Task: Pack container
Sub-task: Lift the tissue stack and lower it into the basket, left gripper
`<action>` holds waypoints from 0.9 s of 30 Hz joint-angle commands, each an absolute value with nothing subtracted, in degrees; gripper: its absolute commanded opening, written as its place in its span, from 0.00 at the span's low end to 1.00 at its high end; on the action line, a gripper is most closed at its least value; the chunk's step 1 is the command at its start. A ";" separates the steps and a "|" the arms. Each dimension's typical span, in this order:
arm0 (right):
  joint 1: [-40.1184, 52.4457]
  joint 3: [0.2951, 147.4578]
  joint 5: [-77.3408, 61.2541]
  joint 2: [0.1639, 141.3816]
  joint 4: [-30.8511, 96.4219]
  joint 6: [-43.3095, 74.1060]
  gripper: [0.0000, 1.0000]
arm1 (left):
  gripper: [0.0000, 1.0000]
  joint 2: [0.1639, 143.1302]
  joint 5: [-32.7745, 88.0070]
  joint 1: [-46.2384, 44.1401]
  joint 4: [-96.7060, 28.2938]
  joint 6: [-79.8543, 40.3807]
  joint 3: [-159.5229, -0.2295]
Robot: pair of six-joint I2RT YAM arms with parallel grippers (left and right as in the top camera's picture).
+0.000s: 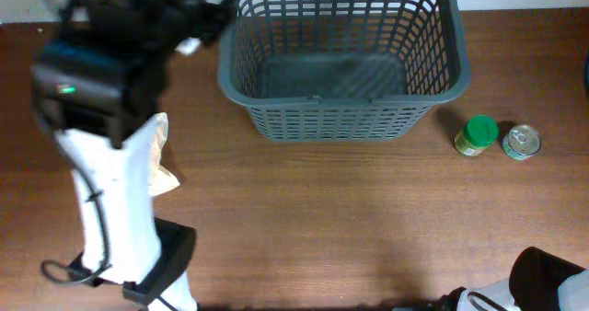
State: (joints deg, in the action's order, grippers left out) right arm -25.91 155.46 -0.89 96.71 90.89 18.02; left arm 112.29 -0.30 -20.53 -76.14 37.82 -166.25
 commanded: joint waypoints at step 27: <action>-26.44 155.63 -0.58 96.92 90.74 18.50 0.99 | 0.94 140.77 -25.34 -34.41 -58.28 46.22 -150.45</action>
